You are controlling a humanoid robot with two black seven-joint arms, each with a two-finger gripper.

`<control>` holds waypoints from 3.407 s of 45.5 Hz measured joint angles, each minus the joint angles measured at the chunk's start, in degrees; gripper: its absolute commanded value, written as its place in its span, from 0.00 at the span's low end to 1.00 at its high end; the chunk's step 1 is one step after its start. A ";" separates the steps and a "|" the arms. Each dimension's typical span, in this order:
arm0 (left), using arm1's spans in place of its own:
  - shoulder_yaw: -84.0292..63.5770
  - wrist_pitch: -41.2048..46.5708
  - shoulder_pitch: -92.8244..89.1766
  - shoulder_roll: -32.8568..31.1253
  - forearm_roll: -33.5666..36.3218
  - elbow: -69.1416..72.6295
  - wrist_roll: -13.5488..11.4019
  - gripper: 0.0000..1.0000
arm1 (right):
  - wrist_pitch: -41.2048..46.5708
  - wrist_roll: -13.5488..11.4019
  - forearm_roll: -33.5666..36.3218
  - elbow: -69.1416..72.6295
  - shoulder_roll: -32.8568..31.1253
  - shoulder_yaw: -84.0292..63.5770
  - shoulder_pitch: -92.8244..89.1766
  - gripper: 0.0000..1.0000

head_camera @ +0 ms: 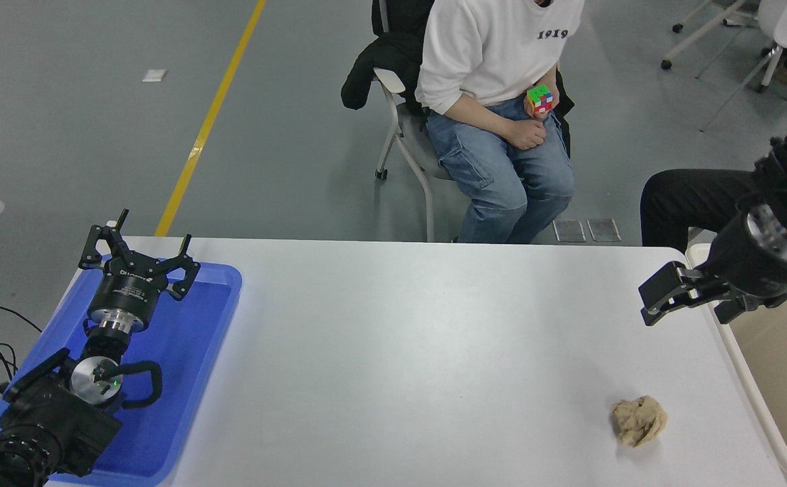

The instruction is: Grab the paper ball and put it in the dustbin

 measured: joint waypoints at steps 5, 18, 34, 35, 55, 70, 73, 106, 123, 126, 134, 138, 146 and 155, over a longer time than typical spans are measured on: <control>0.00 0.00 0.00 0.00 -0.01 0.01 0.00 1.00 | -1.58 0.01 -2.43 -1.28 -2.02 3.02 -5.27 1.00; 0.00 0.00 -0.01 0.00 -0.01 0.03 0.00 1.00 | -7.12 -0.01 -7.86 -6.77 -4.37 12.94 -21.56 1.00; 0.01 0.00 -0.01 0.00 0.00 0.04 0.01 1.00 | -14.00 -0.01 -10.61 -14.24 -1.53 18.59 -35.34 1.00; 0.01 0.00 -0.01 -0.01 0.00 0.03 0.01 1.00 | -14.36 -0.02 -10.66 -14.54 -1.28 18.79 -35.90 1.00; 0.00 0.00 -0.01 -0.08 0.00 0.04 0.06 1.00 | -18.13 -0.09 -10.99 -19.28 2.48 24.00 -44.33 0.98; 0.00 0.00 -0.02 -0.09 -0.01 0.02 0.08 1.00 | -20.78 -0.09 -10.40 -20.76 3.58 25.24 -47.18 0.41; 0.00 0.00 -0.02 -0.09 -0.01 0.02 0.08 1.00 | -21.35 -0.08 -10.32 -20.95 3.71 25.36 -47.60 0.34; 0.02 0.00 -0.10 -0.17 0.00 -0.02 0.10 1.00 | -19.09 0.14 -10.01 -14.93 -2.37 17.91 -32.82 0.00; 0.01 0.00 -0.10 -0.18 0.00 0.01 0.10 1.00 | -14.03 0.14 -8.81 -2.90 -5.42 -2.05 -3.12 0.00; 0.01 0.00 -0.10 -0.18 0.00 0.01 0.10 1.00 | -12.91 0.14 -7.69 -1.28 -4.68 -5.13 1.95 0.00; 0.01 0.00 -0.10 -0.18 -0.01 -0.01 0.10 1.00 | -10.98 0.10 -5.65 2.17 -1.96 -12.14 12.94 0.00; 0.01 0.00 -0.10 -0.18 -0.02 -0.01 0.10 1.00 | -10.45 0.13 -4.95 3.55 -0.73 -14.76 16.91 0.00; 0.01 0.00 -0.10 -0.18 0.00 -0.02 0.10 1.00 | -9.85 0.13 -3.59 5.15 1.25 -18.53 21.87 0.00; 0.01 0.00 -0.10 -0.17 0.00 -0.02 0.10 1.00 | -9.69 -0.01 -2.33 4.85 2.50 -21.36 23.34 0.00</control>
